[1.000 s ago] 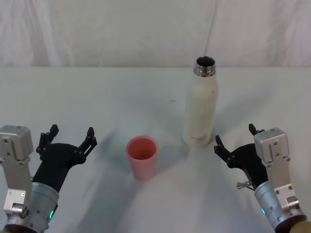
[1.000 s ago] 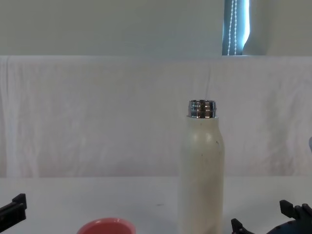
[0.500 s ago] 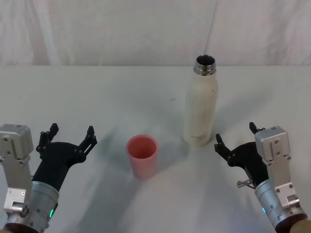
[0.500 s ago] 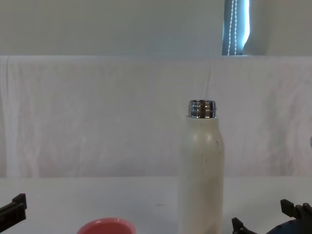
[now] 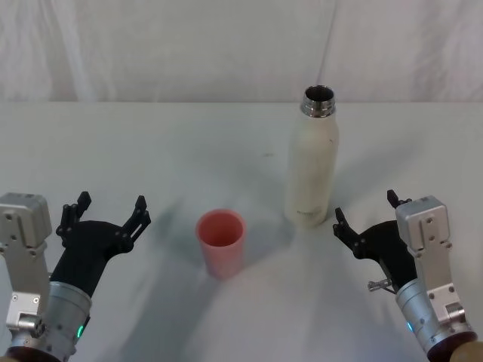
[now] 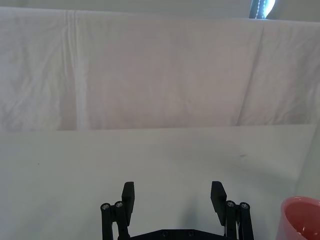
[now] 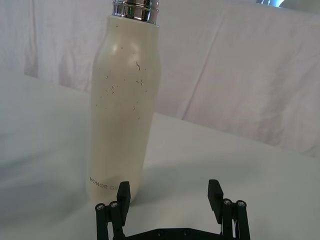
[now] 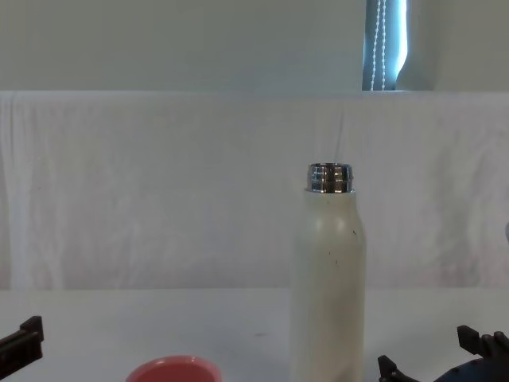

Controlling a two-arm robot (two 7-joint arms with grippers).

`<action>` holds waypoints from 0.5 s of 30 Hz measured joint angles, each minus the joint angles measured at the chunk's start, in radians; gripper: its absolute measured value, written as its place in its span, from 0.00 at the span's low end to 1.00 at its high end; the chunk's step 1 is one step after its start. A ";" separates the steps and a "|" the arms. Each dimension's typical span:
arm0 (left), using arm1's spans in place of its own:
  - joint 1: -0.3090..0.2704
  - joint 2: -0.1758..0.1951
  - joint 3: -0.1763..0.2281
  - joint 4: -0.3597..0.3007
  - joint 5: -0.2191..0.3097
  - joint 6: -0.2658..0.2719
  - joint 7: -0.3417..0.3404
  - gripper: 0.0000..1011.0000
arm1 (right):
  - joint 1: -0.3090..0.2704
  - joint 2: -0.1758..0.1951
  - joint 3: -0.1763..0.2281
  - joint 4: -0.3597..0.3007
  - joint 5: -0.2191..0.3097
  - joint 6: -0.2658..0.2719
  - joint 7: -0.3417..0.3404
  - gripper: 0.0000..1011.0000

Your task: Grasp the thermos with one hand and pour water into the cup lid.

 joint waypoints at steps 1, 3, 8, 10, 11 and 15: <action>0.000 0.000 0.000 0.000 0.000 0.000 0.000 0.99 | 0.000 0.000 0.000 0.000 0.000 0.000 0.000 0.99; 0.000 0.000 0.000 0.000 0.000 0.000 0.000 0.99 | 0.000 0.000 0.000 0.000 0.000 0.000 0.000 0.99; 0.000 0.000 0.000 0.000 0.000 0.000 0.000 0.99 | 0.000 0.000 0.000 0.000 0.000 0.000 0.001 0.99; 0.000 0.000 0.000 0.000 0.000 0.000 0.000 0.99 | 0.000 0.000 0.000 0.000 0.000 0.000 0.001 0.99; 0.000 0.000 0.000 0.000 0.000 0.000 0.000 0.99 | 0.000 0.000 0.000 0.000 0.000 0.000 0.001 0.99; 0.000 0.000 0.000 0.000 0.000 0.000 0.000 0.99 | 0.000 0.000 -0.001 0.000 0.000 0.000 0.001 0.99</action>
